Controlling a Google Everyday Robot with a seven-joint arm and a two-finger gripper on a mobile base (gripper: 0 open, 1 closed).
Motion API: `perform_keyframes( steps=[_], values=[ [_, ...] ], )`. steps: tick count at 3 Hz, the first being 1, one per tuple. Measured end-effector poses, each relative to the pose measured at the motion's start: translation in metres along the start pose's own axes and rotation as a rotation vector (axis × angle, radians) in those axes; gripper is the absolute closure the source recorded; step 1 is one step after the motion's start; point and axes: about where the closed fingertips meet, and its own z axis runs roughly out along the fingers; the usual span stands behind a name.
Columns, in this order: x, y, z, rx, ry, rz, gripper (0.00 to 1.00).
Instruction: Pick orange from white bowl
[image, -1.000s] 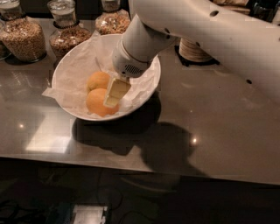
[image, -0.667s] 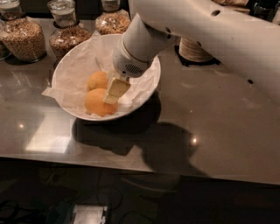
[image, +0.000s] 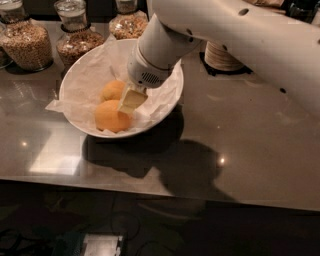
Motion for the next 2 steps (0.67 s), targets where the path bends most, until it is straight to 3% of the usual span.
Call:
perform_keyframes(
  steps=[1,2],
  values=[
    [-0.0043,0.0054,0.0097,-0.062,-0.008,-0.002,0.03],
    [-0.0066,0.007,0.0143,-0.102,-0.006,-0.002,0.0]
  ],
)
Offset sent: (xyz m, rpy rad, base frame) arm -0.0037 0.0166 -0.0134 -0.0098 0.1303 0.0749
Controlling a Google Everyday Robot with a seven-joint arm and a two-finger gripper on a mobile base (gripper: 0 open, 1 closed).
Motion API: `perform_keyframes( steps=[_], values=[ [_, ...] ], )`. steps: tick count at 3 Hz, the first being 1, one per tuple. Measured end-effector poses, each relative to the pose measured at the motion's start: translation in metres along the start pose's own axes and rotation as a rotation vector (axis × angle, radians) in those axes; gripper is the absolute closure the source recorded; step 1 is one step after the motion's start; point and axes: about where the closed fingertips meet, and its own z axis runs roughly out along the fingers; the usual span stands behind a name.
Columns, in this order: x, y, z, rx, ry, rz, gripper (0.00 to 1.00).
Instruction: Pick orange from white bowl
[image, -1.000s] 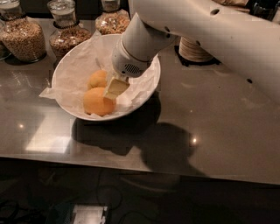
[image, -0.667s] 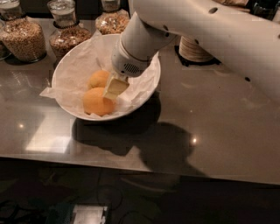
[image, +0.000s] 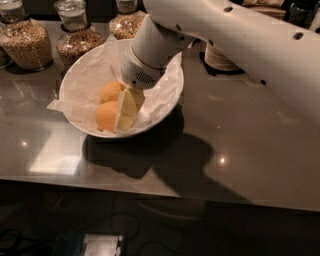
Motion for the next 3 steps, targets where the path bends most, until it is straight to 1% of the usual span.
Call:
perform_keyframes(
  steps=[1,2,3],
  values=[
    [0.004,-0.005,0.003,0.0,-0.002,0.025,0.19],
    [0.009,-0.014,-0.003,0.042,-0.012,0.053,0.29],
    [0.005,-0.018,-0.018,0.104,-0.01,0.055,0.27]
  ],
)
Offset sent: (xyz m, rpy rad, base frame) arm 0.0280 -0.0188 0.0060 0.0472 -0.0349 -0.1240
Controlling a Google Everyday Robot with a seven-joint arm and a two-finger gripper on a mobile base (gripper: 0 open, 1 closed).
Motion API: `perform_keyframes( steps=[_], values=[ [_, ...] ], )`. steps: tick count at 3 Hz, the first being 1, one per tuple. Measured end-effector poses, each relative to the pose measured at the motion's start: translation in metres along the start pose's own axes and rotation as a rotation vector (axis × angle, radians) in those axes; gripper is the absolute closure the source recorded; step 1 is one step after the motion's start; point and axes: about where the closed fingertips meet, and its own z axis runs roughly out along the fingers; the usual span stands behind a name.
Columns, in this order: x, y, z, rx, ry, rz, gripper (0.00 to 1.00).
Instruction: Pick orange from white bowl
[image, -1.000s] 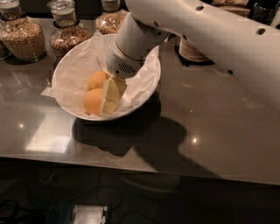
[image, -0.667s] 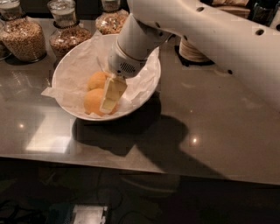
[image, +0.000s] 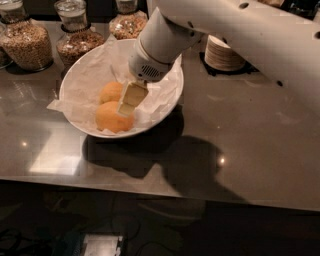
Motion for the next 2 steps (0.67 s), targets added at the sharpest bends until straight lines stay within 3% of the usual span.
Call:
perform_keyframes(
  steps=[1,2],
  values=[
    [-0.01,0.009,0.002,0.0,-0.008,-0.01,0.19],
    [-0.016,0.015,0.014,-0.024,-0.026,-0.005,0.2]
  ],
)
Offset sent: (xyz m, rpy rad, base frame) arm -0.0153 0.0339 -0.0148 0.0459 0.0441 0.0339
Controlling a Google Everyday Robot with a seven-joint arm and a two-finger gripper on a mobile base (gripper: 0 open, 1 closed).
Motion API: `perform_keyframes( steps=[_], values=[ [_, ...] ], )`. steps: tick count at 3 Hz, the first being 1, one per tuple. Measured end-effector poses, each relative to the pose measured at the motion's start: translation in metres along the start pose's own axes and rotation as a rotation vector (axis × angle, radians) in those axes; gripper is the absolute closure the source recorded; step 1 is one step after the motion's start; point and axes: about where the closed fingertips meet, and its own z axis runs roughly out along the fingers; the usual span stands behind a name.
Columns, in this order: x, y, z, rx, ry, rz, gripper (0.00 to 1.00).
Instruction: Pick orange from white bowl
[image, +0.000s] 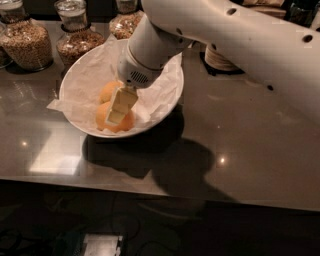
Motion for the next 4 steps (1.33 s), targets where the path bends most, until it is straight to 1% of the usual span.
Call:
perform_keyframes(
  steps=[1,2,3,4],
  values=[
    [0.002,-0.003,0.01,0.002,-0.012,0.032,0.25],
    [0.013,-0.006,0.01,0.047,-0.016,0.098,0.25],
    [0.03,-0.005,0.005,0.129,-0.008,0.198,0.24],
    [0.044,0.0,0.011,0.173,0.002,0.31,0.25]
  ],
)
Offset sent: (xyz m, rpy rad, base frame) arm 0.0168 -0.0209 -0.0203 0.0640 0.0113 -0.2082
